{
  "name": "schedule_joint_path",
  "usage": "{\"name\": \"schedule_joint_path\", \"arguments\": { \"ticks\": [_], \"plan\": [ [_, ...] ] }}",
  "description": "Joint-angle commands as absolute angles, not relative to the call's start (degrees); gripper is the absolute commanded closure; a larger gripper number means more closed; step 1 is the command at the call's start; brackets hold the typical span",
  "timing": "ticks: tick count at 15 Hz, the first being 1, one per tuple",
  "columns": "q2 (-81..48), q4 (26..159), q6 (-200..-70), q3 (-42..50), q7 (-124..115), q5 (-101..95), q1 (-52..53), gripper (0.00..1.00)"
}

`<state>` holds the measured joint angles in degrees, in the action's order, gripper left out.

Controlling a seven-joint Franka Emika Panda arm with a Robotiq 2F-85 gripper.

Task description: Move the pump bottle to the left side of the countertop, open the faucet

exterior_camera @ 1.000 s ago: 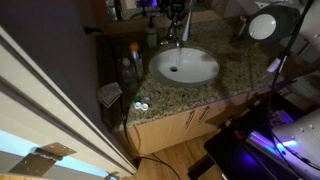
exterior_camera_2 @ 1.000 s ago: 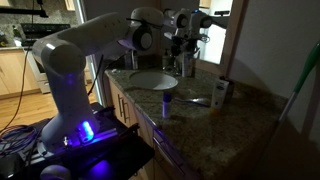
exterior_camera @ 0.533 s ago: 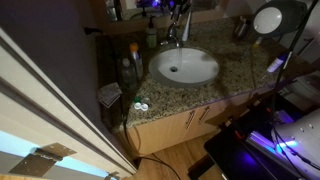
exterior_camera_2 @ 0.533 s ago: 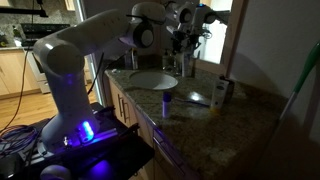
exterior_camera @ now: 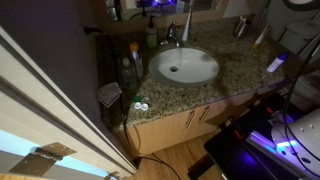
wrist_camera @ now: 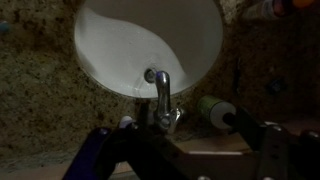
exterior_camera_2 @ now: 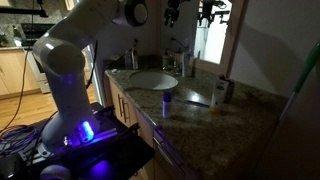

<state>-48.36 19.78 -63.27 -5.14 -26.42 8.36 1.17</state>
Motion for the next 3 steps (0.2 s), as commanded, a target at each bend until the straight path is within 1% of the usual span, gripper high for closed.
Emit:
{"name": "schedule_joint_path", "arguments": {
  "ticks": [1, 2, 3],
  "plan": [
    [-46.54, 21.45, -62.96, -4.51, -25.72, 8.82, 1.20, 0.06],
    [-46.21, 21.54, -62.79, -4.50, -25.49, 8.81, 1.21, 0.02],
    [-46.28, 21.75, -62.79, -4.49, -25.37, 8.80, 1.21, 0.02]
  ]
}}
